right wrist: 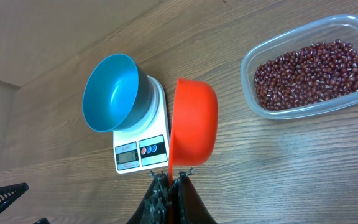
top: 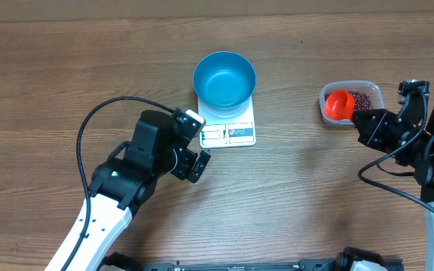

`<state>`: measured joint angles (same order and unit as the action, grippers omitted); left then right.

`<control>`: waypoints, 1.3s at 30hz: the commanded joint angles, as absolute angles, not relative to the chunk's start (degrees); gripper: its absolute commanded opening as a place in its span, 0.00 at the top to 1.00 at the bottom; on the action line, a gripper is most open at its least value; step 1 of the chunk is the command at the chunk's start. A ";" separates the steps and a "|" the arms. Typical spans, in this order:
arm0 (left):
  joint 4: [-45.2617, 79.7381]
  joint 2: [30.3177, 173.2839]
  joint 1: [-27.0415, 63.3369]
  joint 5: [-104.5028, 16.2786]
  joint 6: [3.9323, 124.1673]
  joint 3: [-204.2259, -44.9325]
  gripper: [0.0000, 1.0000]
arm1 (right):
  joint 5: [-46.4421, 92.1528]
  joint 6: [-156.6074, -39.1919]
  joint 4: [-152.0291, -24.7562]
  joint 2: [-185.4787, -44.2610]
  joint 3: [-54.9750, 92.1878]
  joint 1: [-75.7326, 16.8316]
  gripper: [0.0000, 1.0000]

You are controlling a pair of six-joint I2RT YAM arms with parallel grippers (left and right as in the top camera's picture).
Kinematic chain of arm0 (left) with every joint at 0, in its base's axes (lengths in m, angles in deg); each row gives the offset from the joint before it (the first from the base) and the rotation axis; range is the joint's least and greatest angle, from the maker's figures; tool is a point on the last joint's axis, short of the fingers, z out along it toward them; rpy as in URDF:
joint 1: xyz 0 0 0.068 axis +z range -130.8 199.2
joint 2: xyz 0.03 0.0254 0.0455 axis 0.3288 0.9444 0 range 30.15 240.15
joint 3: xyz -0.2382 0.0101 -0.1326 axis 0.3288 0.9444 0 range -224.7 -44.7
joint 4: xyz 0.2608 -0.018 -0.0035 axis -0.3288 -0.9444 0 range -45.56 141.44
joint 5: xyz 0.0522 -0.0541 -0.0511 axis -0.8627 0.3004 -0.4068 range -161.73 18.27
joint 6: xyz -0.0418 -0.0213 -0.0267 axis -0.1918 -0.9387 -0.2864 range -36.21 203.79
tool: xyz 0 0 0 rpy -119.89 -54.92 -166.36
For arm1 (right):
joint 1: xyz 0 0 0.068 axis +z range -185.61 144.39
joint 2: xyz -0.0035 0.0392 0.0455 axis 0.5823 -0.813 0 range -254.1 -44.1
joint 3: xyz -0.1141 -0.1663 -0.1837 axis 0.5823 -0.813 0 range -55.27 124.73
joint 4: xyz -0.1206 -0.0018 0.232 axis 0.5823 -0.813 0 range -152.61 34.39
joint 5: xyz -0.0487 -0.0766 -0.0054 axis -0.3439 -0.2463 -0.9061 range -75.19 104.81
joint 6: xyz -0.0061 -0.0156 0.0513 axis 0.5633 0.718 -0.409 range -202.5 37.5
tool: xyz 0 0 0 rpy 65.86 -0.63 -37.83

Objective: Scoop item into bowl and weigh 150g on scale

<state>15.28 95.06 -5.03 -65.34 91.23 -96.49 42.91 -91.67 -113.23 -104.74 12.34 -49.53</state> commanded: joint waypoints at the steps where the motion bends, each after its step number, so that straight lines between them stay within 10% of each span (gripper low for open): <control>1: 15.59 95.36 -4.81 -65.75 90.40 -96.21 0.00 | 42.97 -91.41 -112.75 -104.67 13.81 -49.83 0.96; 39: 16.77 95.36 -4.81 -65.75 88.04 -96.21 0.01 | 41.38 -89.42 -120.66 -113.53 24.65 -49.83 0.96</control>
